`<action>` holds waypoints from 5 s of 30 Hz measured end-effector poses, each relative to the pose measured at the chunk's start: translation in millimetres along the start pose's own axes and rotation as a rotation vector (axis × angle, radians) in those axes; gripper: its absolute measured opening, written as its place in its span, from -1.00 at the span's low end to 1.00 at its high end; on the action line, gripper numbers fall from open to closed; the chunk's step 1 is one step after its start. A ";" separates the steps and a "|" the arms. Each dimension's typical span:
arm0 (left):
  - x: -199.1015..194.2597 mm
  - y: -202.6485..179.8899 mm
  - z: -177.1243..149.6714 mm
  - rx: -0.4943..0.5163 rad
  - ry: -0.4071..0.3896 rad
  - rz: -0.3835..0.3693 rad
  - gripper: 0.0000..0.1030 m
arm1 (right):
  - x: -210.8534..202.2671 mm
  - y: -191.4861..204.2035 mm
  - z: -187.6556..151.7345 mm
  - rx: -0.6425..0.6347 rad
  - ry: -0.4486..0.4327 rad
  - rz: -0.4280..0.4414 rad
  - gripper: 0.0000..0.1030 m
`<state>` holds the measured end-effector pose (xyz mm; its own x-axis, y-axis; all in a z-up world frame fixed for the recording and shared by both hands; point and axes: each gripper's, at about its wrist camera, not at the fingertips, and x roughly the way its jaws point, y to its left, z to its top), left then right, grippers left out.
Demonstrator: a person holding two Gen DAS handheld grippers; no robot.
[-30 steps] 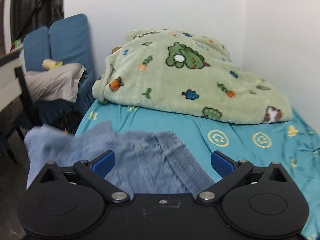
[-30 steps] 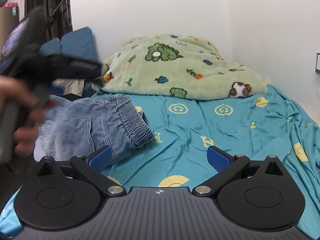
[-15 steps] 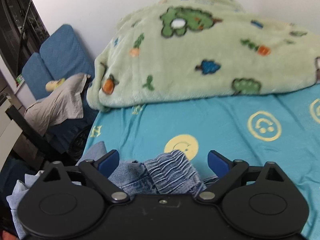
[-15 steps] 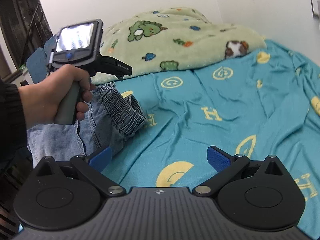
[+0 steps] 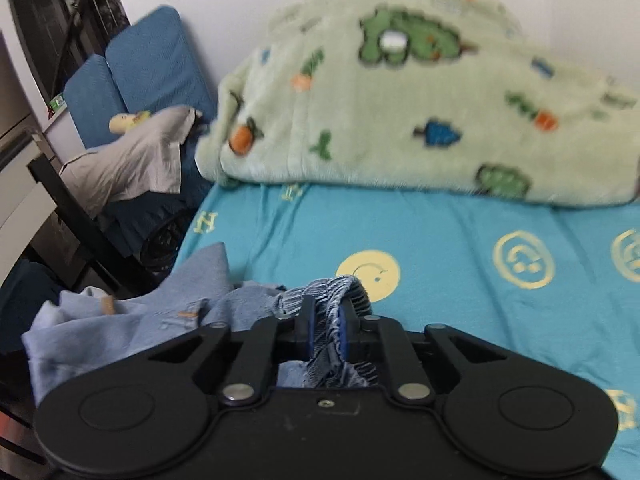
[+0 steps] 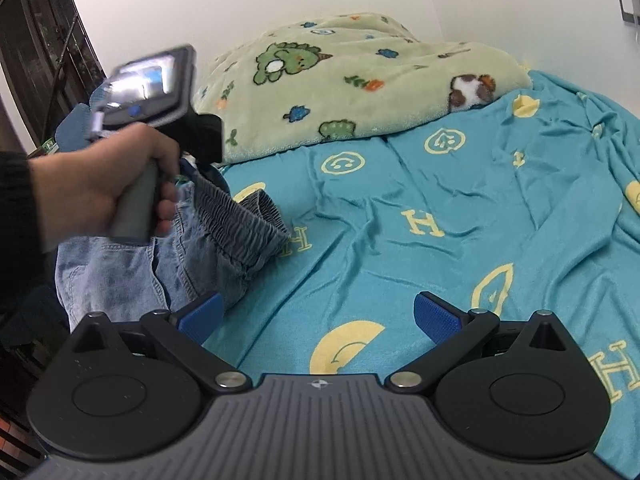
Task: Fold clothes
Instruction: 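Grasp the elastic cuff of the blue jeans with the left gripper, then grasp the other jeans cuff with the right gripper while the left gripper holds its cuff, then lift both jeans cuffs and carry them toward the waistband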
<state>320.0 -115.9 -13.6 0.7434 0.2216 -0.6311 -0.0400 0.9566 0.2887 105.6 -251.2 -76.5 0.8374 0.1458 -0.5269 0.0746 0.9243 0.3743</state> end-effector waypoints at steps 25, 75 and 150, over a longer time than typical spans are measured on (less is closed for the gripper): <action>-173.5 149.3 -189.9 -0.442 0.061 -0.192 -0.93 | -59.2 39.8 -8.6 -0.234 -0.134 0.100 0.87; -114.9 135.9 -175.3 -0.387 -0.125 -0.040 -0.23 | 106.0 35.5 61.2 -0.317 -0.083 0.096 -0.24; -91.3 70.8 -183.0 -0.058 -0.335 0.012 -0.69 | 149.7 3.9 87.8 -0.022 -0.102 0.126 -0.84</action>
<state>127.2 -33.8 -67.3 0.9202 0.1677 -0.3538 -0.0809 0.9656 0.2471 278.8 -256.7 -86.9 0.8902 0.2257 -0.3957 -0.0456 0.9084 0.4156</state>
